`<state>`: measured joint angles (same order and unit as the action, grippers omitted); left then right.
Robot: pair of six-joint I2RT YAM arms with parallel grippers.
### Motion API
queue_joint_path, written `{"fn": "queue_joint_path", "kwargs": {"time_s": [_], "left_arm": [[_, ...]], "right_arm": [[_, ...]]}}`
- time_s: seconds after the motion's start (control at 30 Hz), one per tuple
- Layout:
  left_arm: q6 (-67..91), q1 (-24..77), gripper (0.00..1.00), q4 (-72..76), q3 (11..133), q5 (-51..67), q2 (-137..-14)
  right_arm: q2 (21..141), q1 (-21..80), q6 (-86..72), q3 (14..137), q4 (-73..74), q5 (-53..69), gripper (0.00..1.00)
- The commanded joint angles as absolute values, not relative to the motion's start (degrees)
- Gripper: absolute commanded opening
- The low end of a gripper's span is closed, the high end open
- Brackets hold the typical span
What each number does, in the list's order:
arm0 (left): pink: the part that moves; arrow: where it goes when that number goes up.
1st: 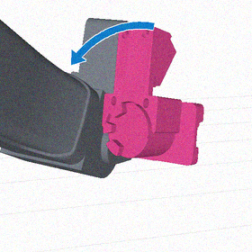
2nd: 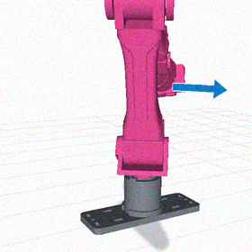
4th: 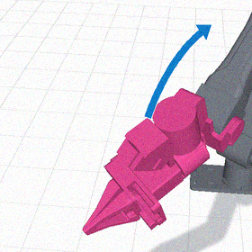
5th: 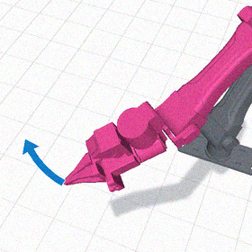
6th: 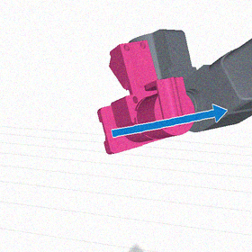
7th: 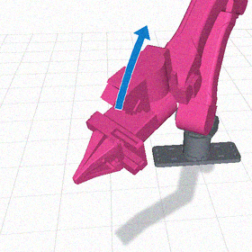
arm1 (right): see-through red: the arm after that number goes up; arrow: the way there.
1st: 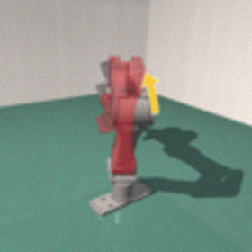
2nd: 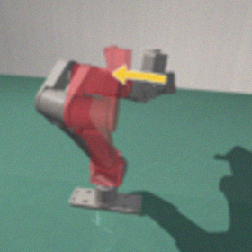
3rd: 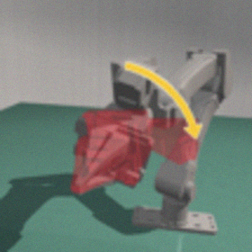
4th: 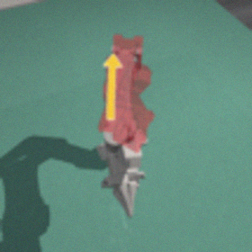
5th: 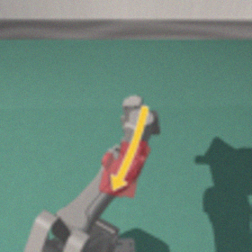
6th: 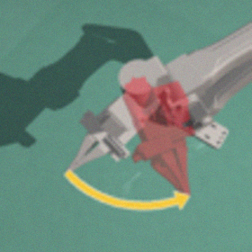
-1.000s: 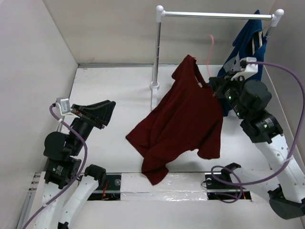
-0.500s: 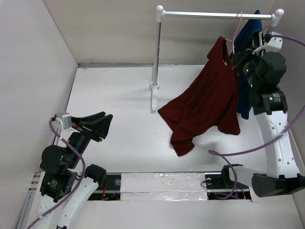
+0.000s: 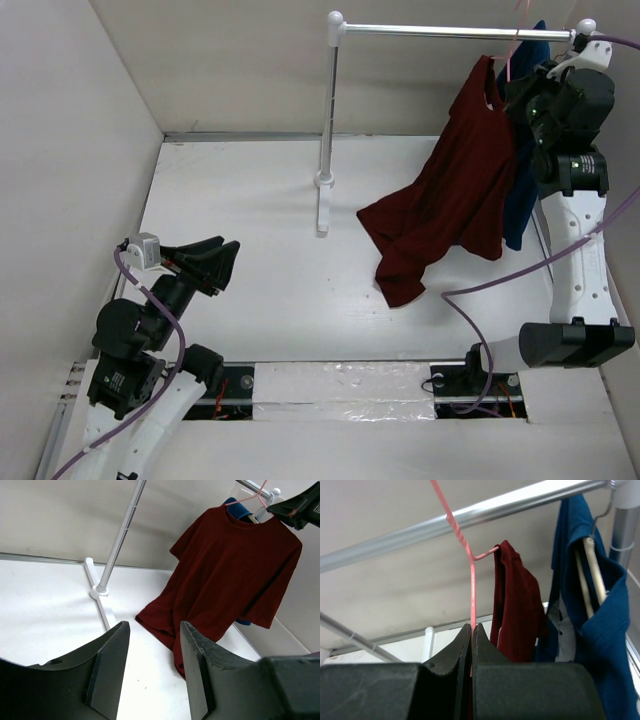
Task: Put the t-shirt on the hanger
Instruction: Place the hanger at the clothesline.
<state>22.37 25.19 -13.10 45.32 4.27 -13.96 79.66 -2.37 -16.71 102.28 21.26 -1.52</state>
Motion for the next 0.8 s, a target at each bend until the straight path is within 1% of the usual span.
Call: {"fn": "queue_joint_path", "kwargs": {"time_s": [0.0, 0.3, 0.4, 0.6, 0.77], "left_arm": [[21.09, 25.58, 0.41, -10.99, 45.0, 3.78, -13.8], [20.92, 25.58, 0.41, -11.07, 44.39, 4.22, -14.33], [20.83, 25.58, 0.41, -10.81, 44.38, 4.13, -14.59], [20.66, 24.53, 0.41, -10.55, 44.21, 4.83, -15.2], [20.57, 24.52, 0.41, -10.72, 44.03, 4.92, -15.82]], "right_arm": [[79.19, -5.35, -17.57, 103.63, 15.39, 1.56, 0.0], [81.21, -11.51, -22.76, 100.37, 10.46, 8.25, 0.0], [81.56, -12.74, -23.03, 99.32, 9.67, 8.79, 0.0], [81.21, -15.55, -24.17, 93.0, 6.07, 10.55, 0.0], [81.21, -15.56, -25.22, 89.22, 3.43, 11.6, 0.0]]}}
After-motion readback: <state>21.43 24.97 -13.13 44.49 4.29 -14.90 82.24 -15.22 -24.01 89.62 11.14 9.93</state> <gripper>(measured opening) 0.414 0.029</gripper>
